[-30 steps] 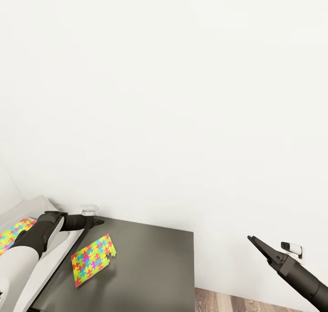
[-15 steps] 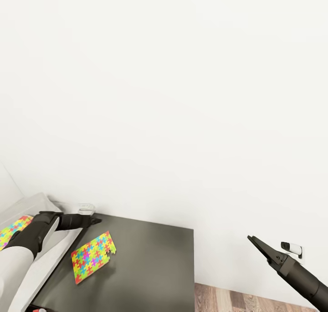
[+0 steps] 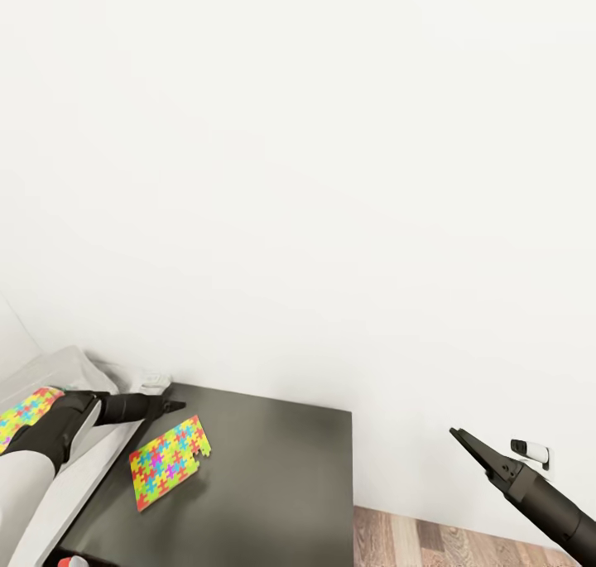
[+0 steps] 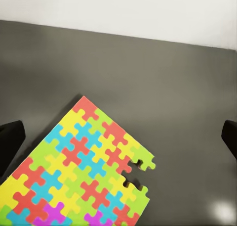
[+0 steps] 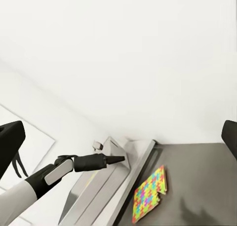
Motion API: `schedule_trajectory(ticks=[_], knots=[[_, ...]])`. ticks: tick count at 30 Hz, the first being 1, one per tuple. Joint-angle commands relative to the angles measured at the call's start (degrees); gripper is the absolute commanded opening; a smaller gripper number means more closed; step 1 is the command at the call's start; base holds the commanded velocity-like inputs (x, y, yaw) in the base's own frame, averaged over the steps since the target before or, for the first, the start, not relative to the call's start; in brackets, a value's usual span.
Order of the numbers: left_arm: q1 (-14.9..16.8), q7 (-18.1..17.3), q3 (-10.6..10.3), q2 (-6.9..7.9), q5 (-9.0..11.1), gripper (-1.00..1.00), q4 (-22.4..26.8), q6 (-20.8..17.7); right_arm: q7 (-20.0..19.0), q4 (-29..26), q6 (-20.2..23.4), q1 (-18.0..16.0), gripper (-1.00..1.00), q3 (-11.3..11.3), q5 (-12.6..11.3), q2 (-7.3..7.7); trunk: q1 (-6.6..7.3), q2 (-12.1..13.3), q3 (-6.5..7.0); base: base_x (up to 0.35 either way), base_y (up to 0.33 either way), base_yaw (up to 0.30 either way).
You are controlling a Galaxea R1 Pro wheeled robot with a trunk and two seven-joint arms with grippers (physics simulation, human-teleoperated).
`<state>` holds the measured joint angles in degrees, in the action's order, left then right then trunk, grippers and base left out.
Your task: Put all the toys in the child's room - the three board games (two on the bed and one on the table), the two jigsaw puzzles on the table, and the tennis ball on the table - inside the toy box on the table in the child's room.
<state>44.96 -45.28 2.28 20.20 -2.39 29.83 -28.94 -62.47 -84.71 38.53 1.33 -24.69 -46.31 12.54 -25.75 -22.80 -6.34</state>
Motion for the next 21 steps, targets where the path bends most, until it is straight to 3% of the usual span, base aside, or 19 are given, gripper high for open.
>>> schedule_trajectory(ticks=[1,21], knots=[[0.0,-0.4,0.3,-0.03,-0.2,1.00,0.0,-0.4,0.1,0.0,0.4,0.0,1.00,0.0,-0.4,0.02,-0.03,-0.1,-0.21,0.000,0.000,0.000],[0.1,-0.5,0.3,0.22,-0.1,1.00,-0.2,2.2,0.1,0.0,0.4,0.0,1.00,0.0,-0.4,0.03,-0.03,-0.1,-2.07,0.000,0.000,0.000]])
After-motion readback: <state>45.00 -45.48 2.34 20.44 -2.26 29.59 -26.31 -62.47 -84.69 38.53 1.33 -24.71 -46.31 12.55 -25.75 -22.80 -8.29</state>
